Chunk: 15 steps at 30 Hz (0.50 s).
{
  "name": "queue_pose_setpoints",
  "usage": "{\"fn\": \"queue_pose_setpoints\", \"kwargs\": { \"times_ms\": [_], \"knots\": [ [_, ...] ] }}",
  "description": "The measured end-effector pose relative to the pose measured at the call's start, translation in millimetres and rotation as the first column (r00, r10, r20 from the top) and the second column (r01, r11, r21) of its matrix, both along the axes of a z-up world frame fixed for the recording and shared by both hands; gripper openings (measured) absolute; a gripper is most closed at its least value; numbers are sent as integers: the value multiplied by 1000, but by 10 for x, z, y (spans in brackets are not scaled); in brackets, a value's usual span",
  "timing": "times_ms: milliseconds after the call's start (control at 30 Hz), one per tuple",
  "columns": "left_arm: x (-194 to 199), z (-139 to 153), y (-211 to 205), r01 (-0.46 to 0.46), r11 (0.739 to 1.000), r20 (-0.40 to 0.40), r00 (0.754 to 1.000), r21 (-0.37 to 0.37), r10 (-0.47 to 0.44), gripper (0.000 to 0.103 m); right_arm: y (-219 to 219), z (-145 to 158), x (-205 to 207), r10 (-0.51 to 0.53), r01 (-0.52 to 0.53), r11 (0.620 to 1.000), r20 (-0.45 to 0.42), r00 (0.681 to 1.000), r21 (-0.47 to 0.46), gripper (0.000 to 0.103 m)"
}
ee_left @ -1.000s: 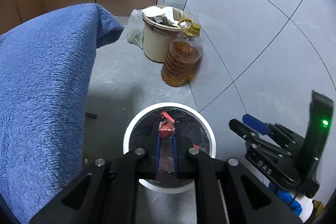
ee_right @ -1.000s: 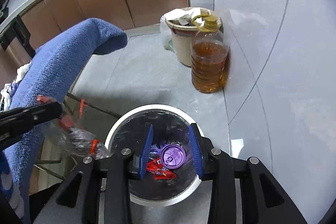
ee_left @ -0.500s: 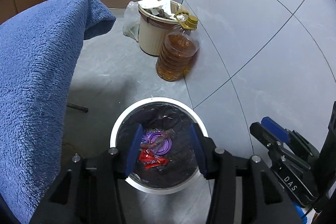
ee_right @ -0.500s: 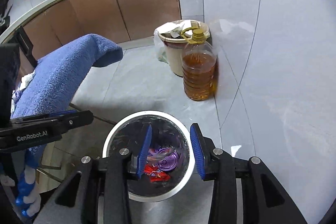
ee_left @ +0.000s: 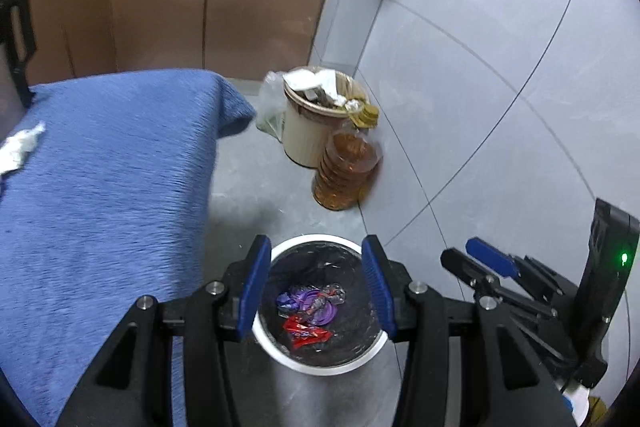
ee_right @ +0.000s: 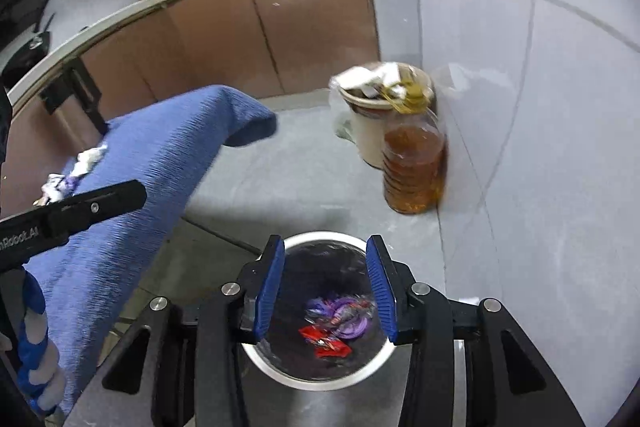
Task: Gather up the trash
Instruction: 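Move both tools back over the remaining wrappers and tissues on the table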
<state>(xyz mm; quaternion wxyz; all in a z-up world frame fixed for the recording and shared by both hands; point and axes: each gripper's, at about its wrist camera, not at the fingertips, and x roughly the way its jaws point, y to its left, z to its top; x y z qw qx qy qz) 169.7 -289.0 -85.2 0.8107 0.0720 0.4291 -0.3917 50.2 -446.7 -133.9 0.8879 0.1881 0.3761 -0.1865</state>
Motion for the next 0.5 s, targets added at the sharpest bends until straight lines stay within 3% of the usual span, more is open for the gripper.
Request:
{"fn": "queue_pose_setpoints", "kwargs": {
  "times_ms": [333,400,500],
  "knots": [
    [63,489,1252,-149,988,109,982,-47,153,46,651,644,265,167,-161,985,106,980,-58,42],
    [117,545,1597,-194,980,125,972,-55,199,56,845,774,362,213,-206,976,119,970,-67,42],
    [221,593,2058,-250,966,143,956,-61,256,58,1141,946,556,295,-291,955,141,945,-53,42]
  ]
}}
